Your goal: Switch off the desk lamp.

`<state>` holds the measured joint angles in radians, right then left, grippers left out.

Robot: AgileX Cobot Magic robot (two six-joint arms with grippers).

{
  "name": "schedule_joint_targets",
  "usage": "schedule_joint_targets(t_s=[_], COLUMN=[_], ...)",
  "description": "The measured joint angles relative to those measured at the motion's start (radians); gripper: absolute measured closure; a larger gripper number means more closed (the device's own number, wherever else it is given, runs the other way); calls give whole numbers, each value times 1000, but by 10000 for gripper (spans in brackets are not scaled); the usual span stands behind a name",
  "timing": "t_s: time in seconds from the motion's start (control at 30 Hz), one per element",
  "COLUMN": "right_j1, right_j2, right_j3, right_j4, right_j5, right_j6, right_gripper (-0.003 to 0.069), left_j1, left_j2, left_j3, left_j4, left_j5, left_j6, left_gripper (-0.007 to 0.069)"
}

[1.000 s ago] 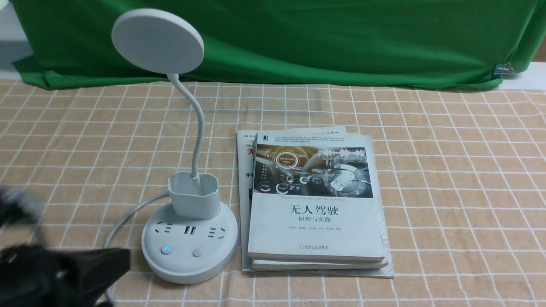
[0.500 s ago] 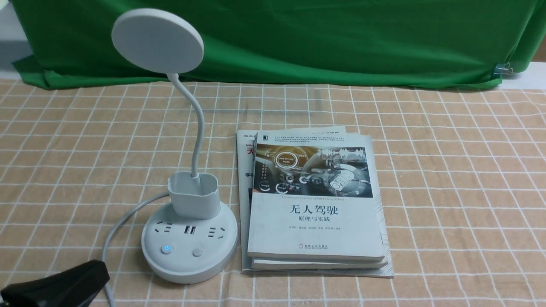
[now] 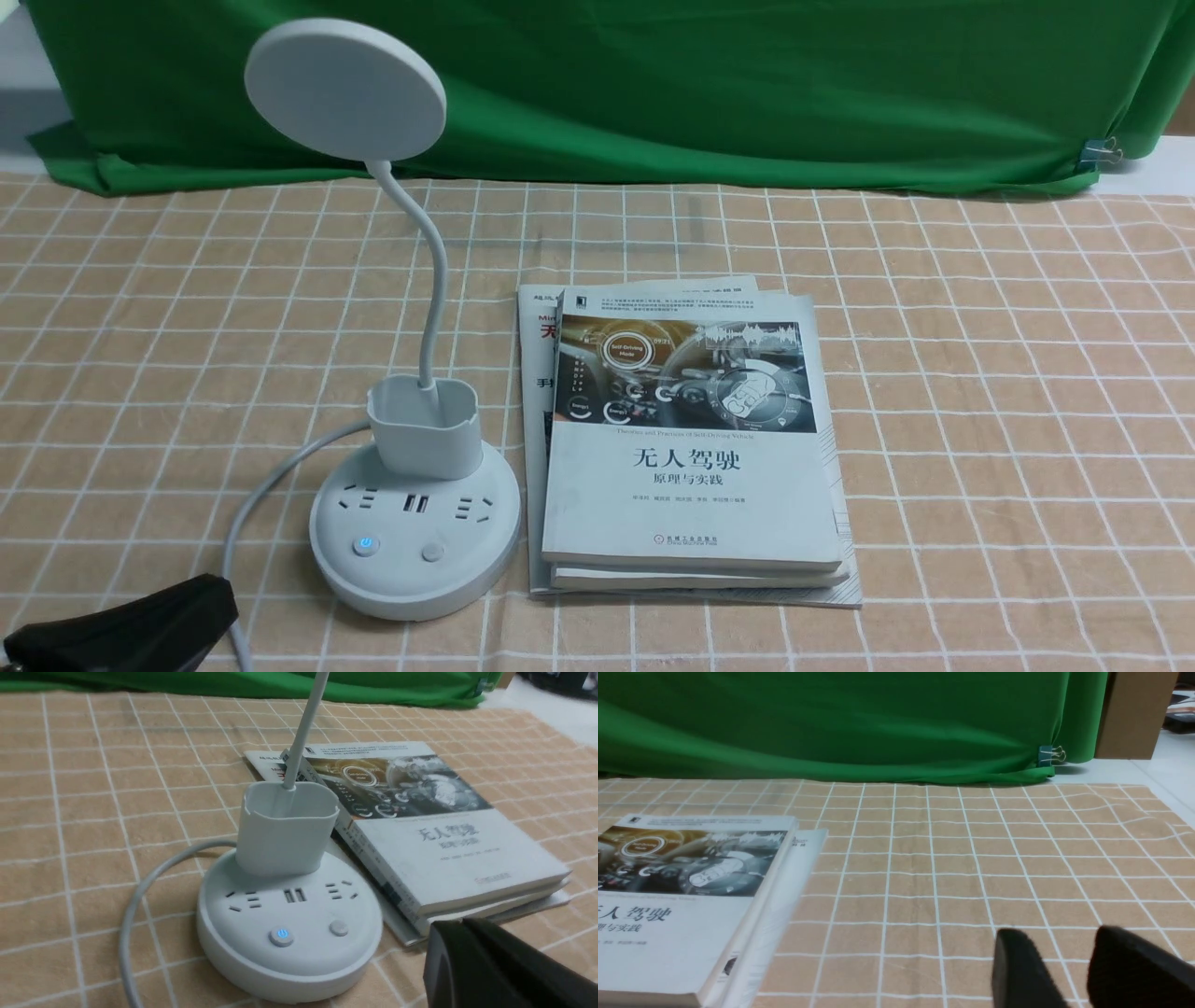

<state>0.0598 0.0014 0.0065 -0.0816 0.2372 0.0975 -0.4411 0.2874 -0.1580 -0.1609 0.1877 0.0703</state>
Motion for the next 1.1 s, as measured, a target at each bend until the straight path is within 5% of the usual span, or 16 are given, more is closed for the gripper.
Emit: schedule_joint_targets(t_s=[0.2, 0.57, 1.1], right_j1=[0, 0, 0], right_j2=[0, 0, 0], right_j3=[0, 0, 0], right_j4=[0, 0, 0], right_j5=[0, 0, 0], right_j6=[0, 0, 0], right_gripper=[417, 417, 417], left_j1=[57, 484, 519], left_j2=[-32, -262, -288], left_j3=[2, 131, 164], left_j4=[54, -2, -12], left_j5=[12, 23, 110], left_j6=[1, 5, -10], left_gripper=[628, 628, 628])
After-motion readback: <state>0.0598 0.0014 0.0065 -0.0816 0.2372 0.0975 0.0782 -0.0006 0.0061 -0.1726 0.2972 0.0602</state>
